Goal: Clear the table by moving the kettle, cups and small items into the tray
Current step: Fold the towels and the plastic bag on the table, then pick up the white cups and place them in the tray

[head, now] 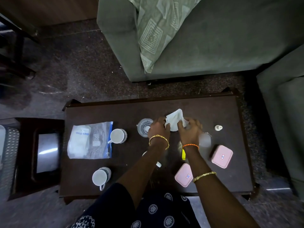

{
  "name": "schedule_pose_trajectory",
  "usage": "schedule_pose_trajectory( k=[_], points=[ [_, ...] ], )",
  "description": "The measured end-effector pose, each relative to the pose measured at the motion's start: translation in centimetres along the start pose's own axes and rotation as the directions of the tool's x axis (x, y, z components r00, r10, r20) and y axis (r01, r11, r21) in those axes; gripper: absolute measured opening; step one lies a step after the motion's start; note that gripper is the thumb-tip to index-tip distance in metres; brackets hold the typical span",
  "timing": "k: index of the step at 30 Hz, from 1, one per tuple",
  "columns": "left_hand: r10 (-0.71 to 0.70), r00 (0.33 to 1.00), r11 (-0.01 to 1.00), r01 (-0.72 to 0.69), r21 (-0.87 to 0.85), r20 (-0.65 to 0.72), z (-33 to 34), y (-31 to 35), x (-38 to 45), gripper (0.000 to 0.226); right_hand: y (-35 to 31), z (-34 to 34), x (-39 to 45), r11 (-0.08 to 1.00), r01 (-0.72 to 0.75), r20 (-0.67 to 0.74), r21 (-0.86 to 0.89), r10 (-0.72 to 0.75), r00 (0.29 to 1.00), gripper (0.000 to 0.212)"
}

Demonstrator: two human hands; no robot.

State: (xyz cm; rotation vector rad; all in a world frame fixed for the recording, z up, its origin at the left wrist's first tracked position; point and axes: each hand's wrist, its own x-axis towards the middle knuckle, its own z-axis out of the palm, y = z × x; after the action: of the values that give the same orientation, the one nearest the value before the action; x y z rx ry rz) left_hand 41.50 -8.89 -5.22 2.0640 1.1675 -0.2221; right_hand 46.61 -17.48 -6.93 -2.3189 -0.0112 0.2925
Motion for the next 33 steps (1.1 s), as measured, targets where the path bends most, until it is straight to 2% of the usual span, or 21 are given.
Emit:
schedule_pose_trajectory(
  k=[5,8,11,16,21,26,30,33],
  points=[
    [0.015,0.999,0.981,-0.021,-0.193,-0.033,-0.6,-0.6,-3.1,0.034,-1.6,-0.6,-2.7,0.991,0.095,-0.083,0.094,-0.088,0.993,0.01],
    [0.012,0.998,0.976,-0.027,-0.217,-0.069,-1.4,-1.8,-5.2,0.026,-2.4,-1.0,-4.6,0.984,0.148,-0.088,0.101,-0.139,0.986,0.014],
    [-0.02,0.996,0.978,0.002,-0.209,-0.083,-2.4,-3.8,-7.4,0.019,-2.8,-1.2,-6.8,0.981,0.119,-0.019,0.15,-0.117,0.993,0.026],
    [-0.114,0.991,0.975,0.098,-0.199,-0.075,-4.0,-8.3,-10.3,0.035,-2.7,-1.1,-10.7,0.985,0.07,0.167,0.157,-0.097,0.981,0.033],
    [-0.242,0.961,0.931,0.192,-0.312,-0.131,-6.1,-12.6,-12.9,0.043,-3.0,0.2,-14.9,0.992,0.067,0.302,0.11,-0.097,0.948,0.038],
    [-0.336,0.941,0.875,0.298,-0.382,-0.037,-8.4,-17.4,-14.6,0.055,-3.1,2.4,-18.9,0.995,0.098,0.346,0.007,-0.094,0.934,0.034],
    [-0.327,0.945,0.904,0.319,-0.284,0.018,-10.1,-21.5,-15.5,0.034,-3.8,4.6,-22.1,0.994,0.102,0.472,-0.031,-0.075,0.878,0.023],
    [-0.407,0.912,0.861,0.401,-0.312,0.049,-11.3,-25.1,-15.6,0.017,-4.4,6.7,-24.3,0.997,0.067,0.553,-0.042,-0.033,0.833,0.014]
  ],
)
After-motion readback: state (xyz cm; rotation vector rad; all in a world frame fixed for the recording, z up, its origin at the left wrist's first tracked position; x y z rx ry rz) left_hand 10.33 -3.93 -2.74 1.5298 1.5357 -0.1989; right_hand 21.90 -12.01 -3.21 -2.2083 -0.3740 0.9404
